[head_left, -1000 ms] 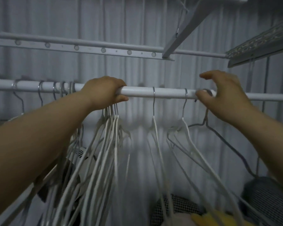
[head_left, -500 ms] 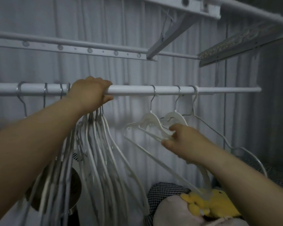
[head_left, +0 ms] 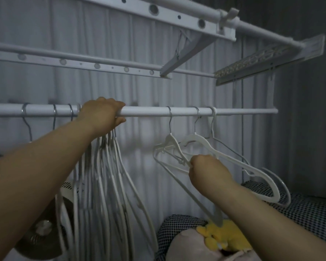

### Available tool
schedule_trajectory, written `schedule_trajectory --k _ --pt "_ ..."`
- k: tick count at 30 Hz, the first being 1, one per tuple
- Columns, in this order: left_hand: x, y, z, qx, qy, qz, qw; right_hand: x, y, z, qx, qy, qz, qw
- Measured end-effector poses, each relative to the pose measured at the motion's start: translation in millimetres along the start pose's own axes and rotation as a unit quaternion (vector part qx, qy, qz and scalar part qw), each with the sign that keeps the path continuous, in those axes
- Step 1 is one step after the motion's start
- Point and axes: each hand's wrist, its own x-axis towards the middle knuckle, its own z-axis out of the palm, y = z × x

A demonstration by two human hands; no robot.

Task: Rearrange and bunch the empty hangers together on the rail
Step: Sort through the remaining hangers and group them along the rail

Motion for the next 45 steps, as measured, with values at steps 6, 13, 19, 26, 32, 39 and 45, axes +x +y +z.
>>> schedule_trajectory --k 6,13,19,26,32,39,45 --pt "4.2 5.9 1.4 0.003 -0.002 -0.005 1.000 5.9 19.6 -4.2 0.011 0.021 0.007 1.000" --pt "8.6 11.8 0.8 0.008 -0.007 -0.010 1.000 11.1 28.6 -7.5 0.001 0.001 -0.007 1.000" --pt "11.5 14.8 -0.8 0.002 -0.017 -0.014 1.000 19.9 36.1 -3.3 0.005 -0.025 0.003 1.000" --pt "3.2 7.6 -7.2 -0.095 0.012 -0.014 0.995 5.9 17.3 -24.8 0.043 0.183 -0.129 0.974" --pt "-13.1 -9.5 -12.1 -0.087 -0.013 0.000 0.996 0.1 -45.8 -8.1 0.272 0.042 -0.182 0.944" --pt "-6.9 -3.8 -9.3 -0.030 -0.017 -0.009 0.999 12.9 -70.6 30.2 0.402 -0.172 -0.092 0.894" --pt "-7.1 -0.9 -3.2 -0.006 0.001 -0.029 1.000 10.4 -63.2 36.4 0.453 -0.157 -0.099 0.872"
